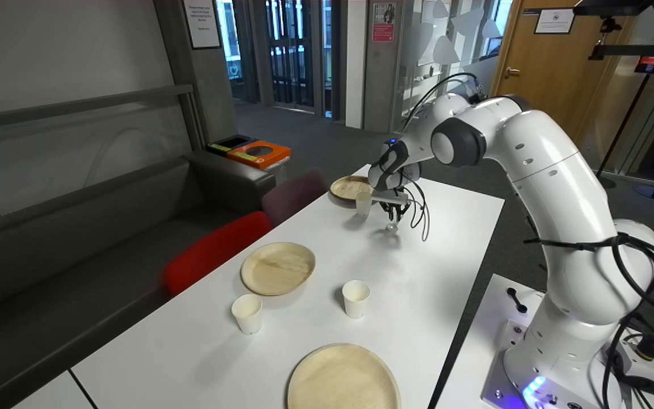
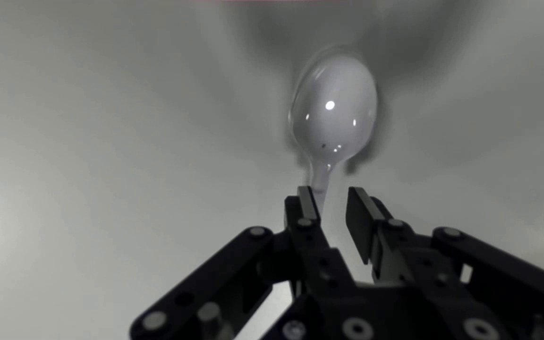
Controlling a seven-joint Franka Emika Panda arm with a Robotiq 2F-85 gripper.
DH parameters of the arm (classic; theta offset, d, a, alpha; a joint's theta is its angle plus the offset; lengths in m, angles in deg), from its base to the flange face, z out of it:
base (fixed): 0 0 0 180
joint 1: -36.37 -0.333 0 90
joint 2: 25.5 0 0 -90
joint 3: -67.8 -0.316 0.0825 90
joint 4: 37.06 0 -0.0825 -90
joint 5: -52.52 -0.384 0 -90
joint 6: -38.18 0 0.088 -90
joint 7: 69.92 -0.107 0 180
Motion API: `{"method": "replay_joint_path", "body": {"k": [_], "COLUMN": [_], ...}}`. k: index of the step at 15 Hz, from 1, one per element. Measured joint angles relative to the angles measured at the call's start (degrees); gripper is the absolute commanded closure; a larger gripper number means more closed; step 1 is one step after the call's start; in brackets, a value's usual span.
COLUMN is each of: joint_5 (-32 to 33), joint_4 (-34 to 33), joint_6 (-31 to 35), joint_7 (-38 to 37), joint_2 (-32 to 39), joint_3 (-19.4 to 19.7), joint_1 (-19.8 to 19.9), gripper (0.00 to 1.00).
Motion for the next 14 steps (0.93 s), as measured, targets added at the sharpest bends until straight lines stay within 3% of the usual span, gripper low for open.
{"method": "replay_joint_path", "body": {"k": [1, 2, 3, 5, 8, 11, 14], "joint_5": [0.0, 0.0, 0.0, 0.0, 0.0, 0.0, 0.0], "joint_4": [1.1, 1.9, 2.8, 4.0, 5.2, 5.4, 5.5], "joint_6": [1.1, 1.8, 2.4, 2.8, 2.9, 2.9, 2.9], "joint_7": [0.4, 0.8, 1.1, 1.4, 1.4, 1.4, 1.4], "joint_2": [-0.8, -1.4, -2.1, -3.0, -4.0, -4.0, -4.0], "joint_3": [0.1, 0.1, 0.2, 0.3, 0.3, 0.3, 0.3], "joint_1": [0.0, 0.0, 0.0, 0.0, 0.0, -0.1, -0.4], "gripper": [0.87, 0.92, 0.67, 0.63, 0.46, 0.45, 0.51]}}
